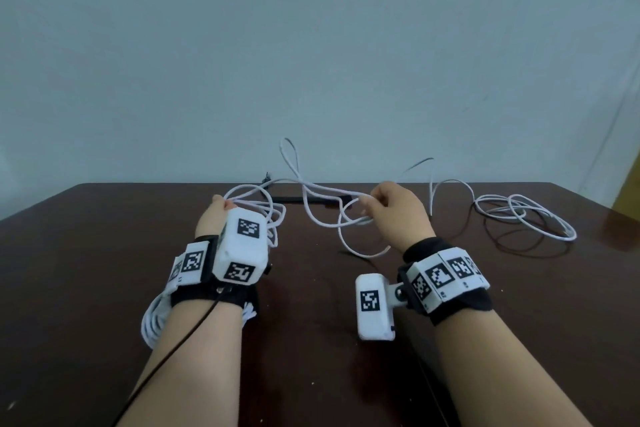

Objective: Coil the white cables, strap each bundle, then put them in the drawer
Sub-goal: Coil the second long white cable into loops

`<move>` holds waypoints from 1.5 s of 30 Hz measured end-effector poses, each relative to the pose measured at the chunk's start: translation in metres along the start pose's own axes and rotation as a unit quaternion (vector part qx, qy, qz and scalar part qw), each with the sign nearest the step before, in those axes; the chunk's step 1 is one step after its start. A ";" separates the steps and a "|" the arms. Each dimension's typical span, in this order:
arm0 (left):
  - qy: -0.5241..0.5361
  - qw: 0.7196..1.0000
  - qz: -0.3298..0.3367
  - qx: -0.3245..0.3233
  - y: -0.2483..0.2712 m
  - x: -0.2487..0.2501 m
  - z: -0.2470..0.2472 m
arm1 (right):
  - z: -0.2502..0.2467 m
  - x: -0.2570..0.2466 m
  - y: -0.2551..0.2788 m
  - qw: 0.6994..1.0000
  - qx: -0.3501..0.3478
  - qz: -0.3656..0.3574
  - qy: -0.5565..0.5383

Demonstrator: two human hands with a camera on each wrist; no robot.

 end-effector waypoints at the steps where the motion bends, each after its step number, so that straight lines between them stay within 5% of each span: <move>1: -0.008 1.000 -0.019 -0.013 -0.006 -0.002 0.003 | -0.001 0.001 0.000 1.000 0.013 0.006 -0.025; 4: -0.059 0.998 0.011 -0.029 -0.013 0.012 0.003 | -0.005 0.007 0.003 0.998 0.004 0.040 0.050; 8: -0.117 0.986 0.110 -0.049 -0.010 0.028 0.022 | 0.008 0.023 0.011 0.971 -0.119 0.105 0.181; 12: -0.153 0.970 0.174 -0.078 0.000 0.028 0.039 | 0.007 0.017 0.007 0.972 -0.159 0.064 0.161; 14: -0.161 0.971 0.172 -0.047 -0.004 0.028 0.030 | -0.008 0.006 0.001 0.988 -0.102 0.017 0.116; 18: -0.215 0.963 0.158 -0.031 -0.008 0.020 0.030 | -0.053 -0.011 0.000 0.986 0.151 -0.064 0.009; 21: -0.257 0.953 0.158 -0.033 -0.006 0.007 0.039 | -0.048 -0.008 0.004 0.963 0.204 -0.050 -0.170; 23: -0.285 0.940 0.184 -0.028 -0.003 0.007 0.042 | -0.047 -0.003 0.005 0.962 0.209 -0.027 -0.173; 26: -0.299 0.929 0.216 -0.037 0.002 0.013 0.047 | -0.030 0.003 -0.001 0.997 0.064 0.007 0.039; 29: -0.286 0.932 0.213 -0.058 0.007 0.008 0.055 | -0.001 0.009 0.003 0.984 -0.100 0.047 0.139; 36: -0.284 0.926 0.208 -0.135 0.015 -0.016 0.077 | 0.026 -0.016 0.013 0.970 -0.212 -0.020 0.119; 45: -0.488 0.806 0.273 -0.194 0.037 -0.055 0.100 | 0.038 -0.048 0.021 0.947 -0.270 -0.112 0.132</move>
Point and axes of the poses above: each hand's wrist, its own y-axis away from the middle knuckle, its own z-axis out of the palm, x = y × z, the point moved 10 cm from there along -y, towards the middle knuckle, and after that the axes turned 13 degrees about -z, right-handed, at the moved point
